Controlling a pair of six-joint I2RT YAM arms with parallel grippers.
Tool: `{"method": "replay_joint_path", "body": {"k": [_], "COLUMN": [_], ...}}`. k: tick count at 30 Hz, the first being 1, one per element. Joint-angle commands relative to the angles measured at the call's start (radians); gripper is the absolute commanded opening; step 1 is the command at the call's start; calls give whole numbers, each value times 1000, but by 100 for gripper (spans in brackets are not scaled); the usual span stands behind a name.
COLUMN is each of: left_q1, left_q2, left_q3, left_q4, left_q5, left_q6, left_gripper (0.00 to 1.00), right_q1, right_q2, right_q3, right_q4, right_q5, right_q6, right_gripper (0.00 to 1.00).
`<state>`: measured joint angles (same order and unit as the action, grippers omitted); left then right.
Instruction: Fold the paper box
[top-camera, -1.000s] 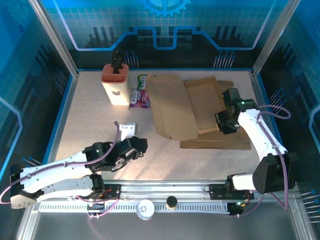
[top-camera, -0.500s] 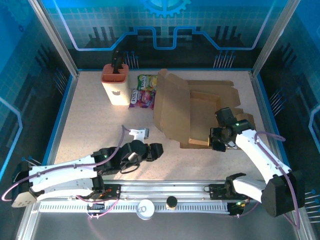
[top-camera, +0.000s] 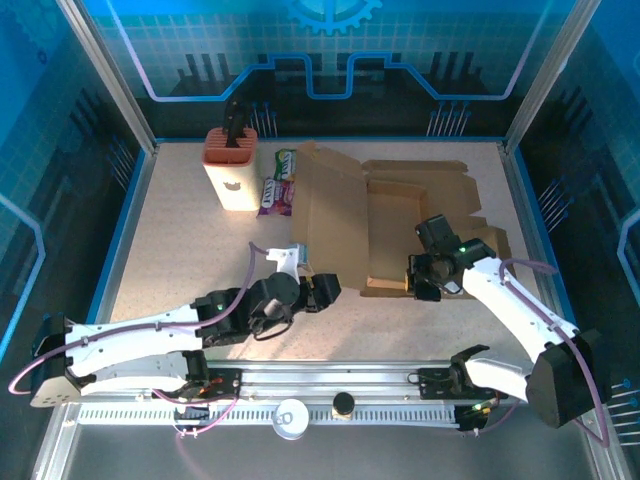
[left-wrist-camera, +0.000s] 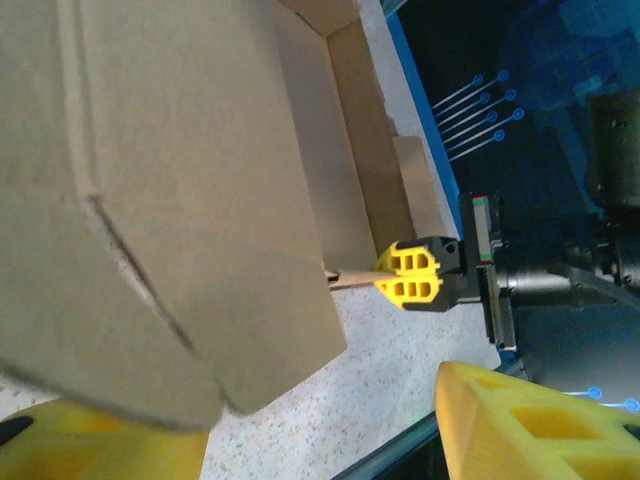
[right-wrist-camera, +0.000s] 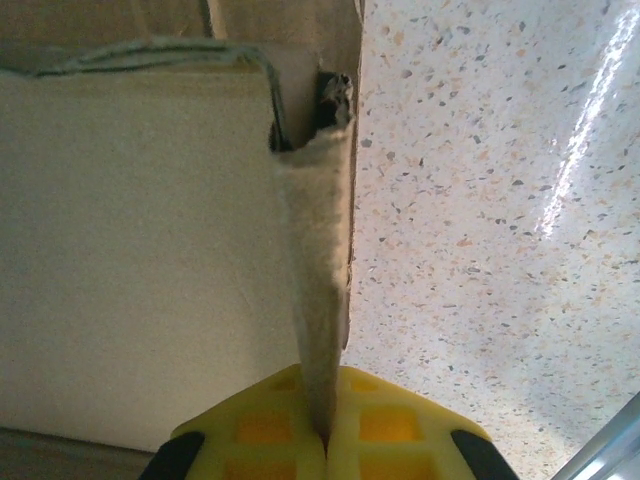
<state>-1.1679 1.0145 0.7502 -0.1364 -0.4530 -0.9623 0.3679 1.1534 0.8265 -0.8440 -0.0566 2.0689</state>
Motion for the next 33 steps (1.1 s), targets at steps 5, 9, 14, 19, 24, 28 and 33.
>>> {"method": "replay_joint_path", "body": {"k": [5,9,14,19,24,28,33], "left_q1": [8,13,32,74,167,311,480], "left_q2": [71,88,115,174,141,121,160], "left_q3": [74,84,126,173,174,202,280], "left_q4": [-88,-95,-134,-210,-258,-309,-437], "left_q5": [-60,-81,-104,-79,18,197,384], "left_q6": [-3,-15,1,9,58,179,369], "left_gripper": [56,40,18,0,0,0,0], "right_q1": [15,17,25,48,83,120,133], "right_q2": [6,4,8,25,14,-35,-92], "right_q3": [-2,-3,-7,-16,36,82,103], "right_q4": [44,49,42,59,-3,-13,33], "right_q5": [14,11,5,7,101,214,313], "right_q6": [232,232,221,196,102,-23,-248], "right_gripper": [0,0,0,18,65,76,78]}}
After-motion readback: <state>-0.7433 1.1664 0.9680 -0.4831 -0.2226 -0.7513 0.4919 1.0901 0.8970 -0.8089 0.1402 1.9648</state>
